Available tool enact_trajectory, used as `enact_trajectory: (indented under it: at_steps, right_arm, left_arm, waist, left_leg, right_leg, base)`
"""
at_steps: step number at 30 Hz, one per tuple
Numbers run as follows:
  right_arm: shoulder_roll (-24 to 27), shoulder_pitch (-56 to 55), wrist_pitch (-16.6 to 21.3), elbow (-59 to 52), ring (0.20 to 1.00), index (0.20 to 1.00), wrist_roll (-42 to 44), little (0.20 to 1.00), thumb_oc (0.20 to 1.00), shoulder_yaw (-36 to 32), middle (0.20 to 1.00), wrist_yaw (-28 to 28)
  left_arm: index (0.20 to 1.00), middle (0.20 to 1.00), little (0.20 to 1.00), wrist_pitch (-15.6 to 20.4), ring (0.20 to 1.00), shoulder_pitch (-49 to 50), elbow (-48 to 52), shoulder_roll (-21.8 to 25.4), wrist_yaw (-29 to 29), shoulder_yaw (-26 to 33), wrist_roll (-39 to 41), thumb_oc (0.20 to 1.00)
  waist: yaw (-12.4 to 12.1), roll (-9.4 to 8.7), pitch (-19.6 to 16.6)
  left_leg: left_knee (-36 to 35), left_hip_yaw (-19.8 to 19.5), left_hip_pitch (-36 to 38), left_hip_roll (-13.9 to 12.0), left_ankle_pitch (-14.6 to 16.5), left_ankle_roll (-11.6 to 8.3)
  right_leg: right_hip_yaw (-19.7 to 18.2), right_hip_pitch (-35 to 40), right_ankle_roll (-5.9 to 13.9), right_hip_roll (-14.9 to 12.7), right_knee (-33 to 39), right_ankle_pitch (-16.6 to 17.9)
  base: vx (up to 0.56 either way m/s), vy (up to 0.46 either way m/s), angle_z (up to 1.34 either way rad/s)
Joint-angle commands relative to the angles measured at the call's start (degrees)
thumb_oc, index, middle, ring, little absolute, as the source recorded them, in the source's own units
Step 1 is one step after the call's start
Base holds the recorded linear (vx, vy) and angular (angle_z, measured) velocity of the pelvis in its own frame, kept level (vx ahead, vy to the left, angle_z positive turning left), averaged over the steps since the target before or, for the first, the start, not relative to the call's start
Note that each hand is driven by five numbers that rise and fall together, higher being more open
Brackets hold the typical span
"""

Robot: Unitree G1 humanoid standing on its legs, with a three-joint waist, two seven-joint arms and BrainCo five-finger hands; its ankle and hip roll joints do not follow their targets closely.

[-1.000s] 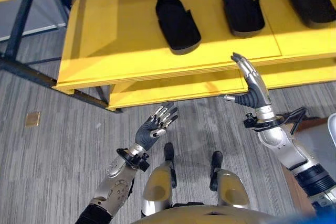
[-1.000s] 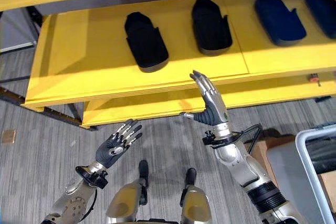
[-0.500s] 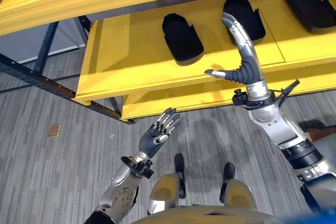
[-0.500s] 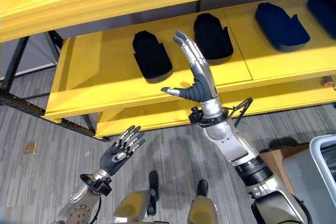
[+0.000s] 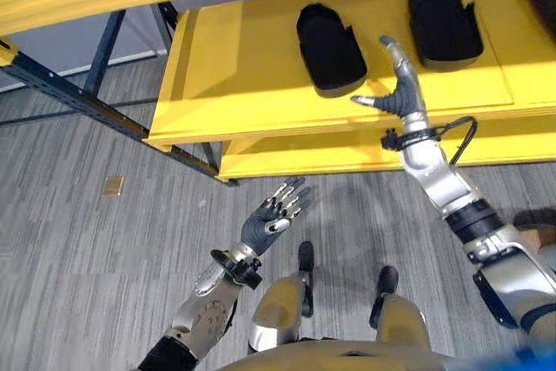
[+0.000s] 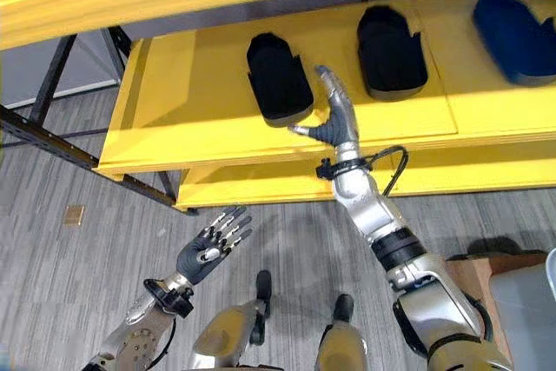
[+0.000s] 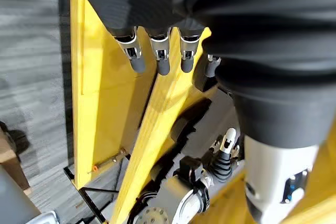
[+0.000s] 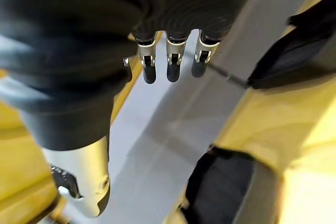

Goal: Move parts from the plastic box to the shelf.

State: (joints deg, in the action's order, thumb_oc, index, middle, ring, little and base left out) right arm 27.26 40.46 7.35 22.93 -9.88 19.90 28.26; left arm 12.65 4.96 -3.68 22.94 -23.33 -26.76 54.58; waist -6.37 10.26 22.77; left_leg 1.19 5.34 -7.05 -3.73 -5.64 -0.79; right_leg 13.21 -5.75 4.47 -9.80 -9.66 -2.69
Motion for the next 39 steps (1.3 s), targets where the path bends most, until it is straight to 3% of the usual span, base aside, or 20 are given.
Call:
enact_trajectory:
  at_steps: [1,15,19,23,27,32,39]
  right_arm:
    - [0.1,6.4,1.4,-2.3,1.0,1.0,-1.4,1.0,1.0,-1.3,1.0,3.3]
    - [2.6,16.3,-3.4,8.8,1.0,1.0,0.4,1.0,1.0,0.1,1.0,3.8]
    - [3.3,18.0,-4.8,11.8,1.0,1.0,4.6,1.0,1.0,0.9,1.0,5.5]
    - [4.3,20.1,-7.3,15.2,1.0,1.0,1.9,1.0,1.0,2.3,1.0,1.9]
    - [5.5,21.4,-8.8,19.6,1.0,1.0,9.9,1.0,1.0,4.6,1.0,-2.1]
    - [5.7,21.0,-8.7,21.6,1.0,1.0,8.6,1.0,1.0,4.5,1.0,-6.9]
    - [6.3,22.0,-8.3,24.5,1.0,1.0,9.5,1.0,1.0,7.7,1.0,-8.2]
  left_arm:
    - [1.0,1.0,1.0,1.5,1.0,0.2,4.9,0.9,0.6,-1.0,0.7,1.0]
    - [1.0,1.0,1.0,1.1,1.0,-3.4,5.5,1.3,2.2,-3.0,1.2,1.0]
    - [1.0,1.0,1.0,1.0,1.0,-4.1,5.6,1.5,2.4,-3.0,1.4,1.0]
    - [1.0,1.0,1.0,0.3,1.0,-5.1,6.4,1.7,3.3,-2.6,1.4,1.0]
    - [1.0,1.0,1.0,-0.5,1.0,-5.2,6.5,2.0,3.1,-2.1,1.5,1.0]
    - [1.0,1.0,1.0,-1.2,1.0,-5.1,6.5,2.2,2.5,-1.6,1.2,1.0]
    - [1.0,1.0,1.0,-1.0,1.0,-5.2,6.1,1.8,1.9,-0.7,4.4,1.0]
  waist:
    - [-1.0,-2.96,1.2]
    - [-2.9,-1.74,5.8]
    - [-3.3,-1.76,6.6]
    - [-3.9,-1.71,7.0]
    - [-4.5,-1.95,7.0]
    - [-4.6,-2.07,7.0]
    - [-5.2,-2.35,7.0]
  left_leg:
    - [4.3,-1.5,0.7,-1.3,3.5,-1.44]
    - [6.7,-1.9,-4.2,0.0,3.4,-1.1]
    - [7.5,-1.7,-5.3,0.0,3.4,-1.1]
    - [8.2,-1.9,-6.9,0.2,3.4,-0.99]
    - [8.5,-1.9,-7.4,0.2,3.2,-1.12]
    - [9.2,-2.0,-7.7,0.0,3.4,-1.15]
    - [9.3,-2.1,-8.0,0.0,3.2,-1.09]
  right_leg:
    - [0.3,1.0,-2.12,-0.8,-0.7,0.4]
    - [1.7,-4.2,-2.51,-1.7,-5.2,-0.1]
    - [2.0,-5.3,-2.62,-1.8,-6.4,-0.3]
    - [2.6,-6.7,-2.62,-2.0,-7.6,-0.6]
    - [3.1,-7.3,-2.68,-2.2,-8.5,-0.8]
    - [3.2,-7.5,-2.84,-2.3,-9.3,-1.1]
    - [3.5,-7.6,-2.76,-2.5,-9.6,-1.1]
  base:
    - [-0.11,0.019,0.04]
    - [-0.04,0.003,0.05]
    - [-0.02,-0.01,0.05]
    - [-0.02,-0.025,0.09]
    - [0.0,-0.021,0.05]
    - [0.0,0.0,0.0]
    - [0.0,0.0,0.0]
